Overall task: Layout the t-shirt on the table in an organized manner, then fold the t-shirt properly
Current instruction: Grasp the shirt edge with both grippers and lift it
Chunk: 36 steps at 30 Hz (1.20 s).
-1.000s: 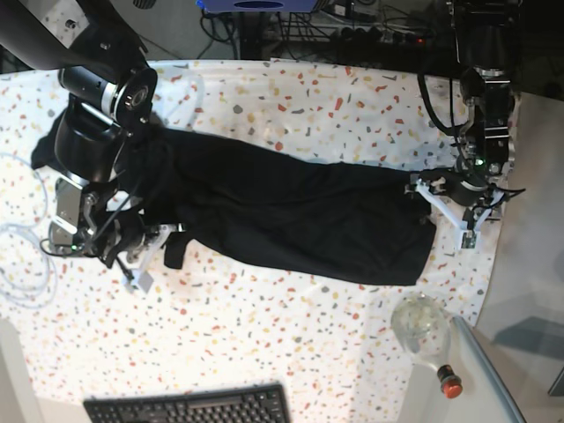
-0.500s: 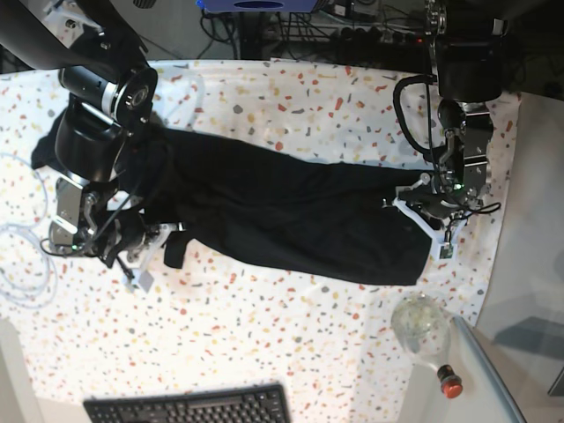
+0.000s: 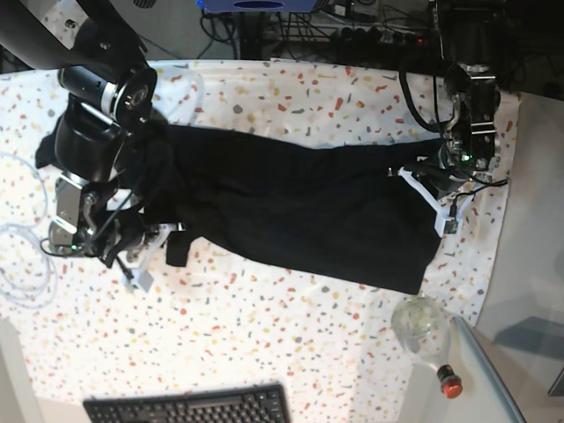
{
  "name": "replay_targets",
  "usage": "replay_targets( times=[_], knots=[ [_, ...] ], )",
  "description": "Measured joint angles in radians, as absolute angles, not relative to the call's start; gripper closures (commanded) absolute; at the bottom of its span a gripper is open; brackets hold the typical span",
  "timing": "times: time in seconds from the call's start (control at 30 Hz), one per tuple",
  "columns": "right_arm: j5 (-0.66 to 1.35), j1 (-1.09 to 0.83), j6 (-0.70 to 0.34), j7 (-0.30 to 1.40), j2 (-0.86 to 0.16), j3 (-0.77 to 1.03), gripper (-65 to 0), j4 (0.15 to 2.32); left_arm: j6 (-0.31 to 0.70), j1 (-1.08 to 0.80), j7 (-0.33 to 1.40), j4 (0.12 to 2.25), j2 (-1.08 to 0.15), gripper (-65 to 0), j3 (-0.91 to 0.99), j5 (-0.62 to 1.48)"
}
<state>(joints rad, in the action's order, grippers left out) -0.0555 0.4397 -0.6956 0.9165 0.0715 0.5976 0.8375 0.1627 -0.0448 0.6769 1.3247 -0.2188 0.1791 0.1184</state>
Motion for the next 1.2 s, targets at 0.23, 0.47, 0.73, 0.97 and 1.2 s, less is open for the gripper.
replay_targets(
  times=[0.23, 0.47, 0.73, 0.97, 1.2],
  knots=[
    [-0.056, 0.44, -0.696, 0.917, 0.063, 0.598, 0.0, 0.838, 0.165, -0.158, 0.939, 1.667, -0.211, 0.0, 0.172, 0.119],
    [-0.056, 0.44, -0.696, 0.917, 0.06, 0.598, 0.0, 0.838, 0.164, -0.204, 0.992, 1.588, -0.197, 0.0, 0.178, 0.119],
    [-0.055, 0.437, -0.696, 0.917, 0.049, 0.596, 0.0, 0.838, 0.164, -0.295, 0.989, 1.588, -0.18, -32.1, 0.275, 0.131],
    [-0.057, 0.437, -0.696, 0.917, 0.031, 0.527, 0.0, 0.838, 0.165, -0.301, 0.998, 1.672, -0.183, -49.7, 0.417, 0.12],
    [-0.055, 0.434, -0.697, 0.917, 0.028, 0.508, 0.0, 0.838, 0.272, 0.055, 0.982, 1.405, -0.208, -50.2, 0.419, 0.121]
  ],
)
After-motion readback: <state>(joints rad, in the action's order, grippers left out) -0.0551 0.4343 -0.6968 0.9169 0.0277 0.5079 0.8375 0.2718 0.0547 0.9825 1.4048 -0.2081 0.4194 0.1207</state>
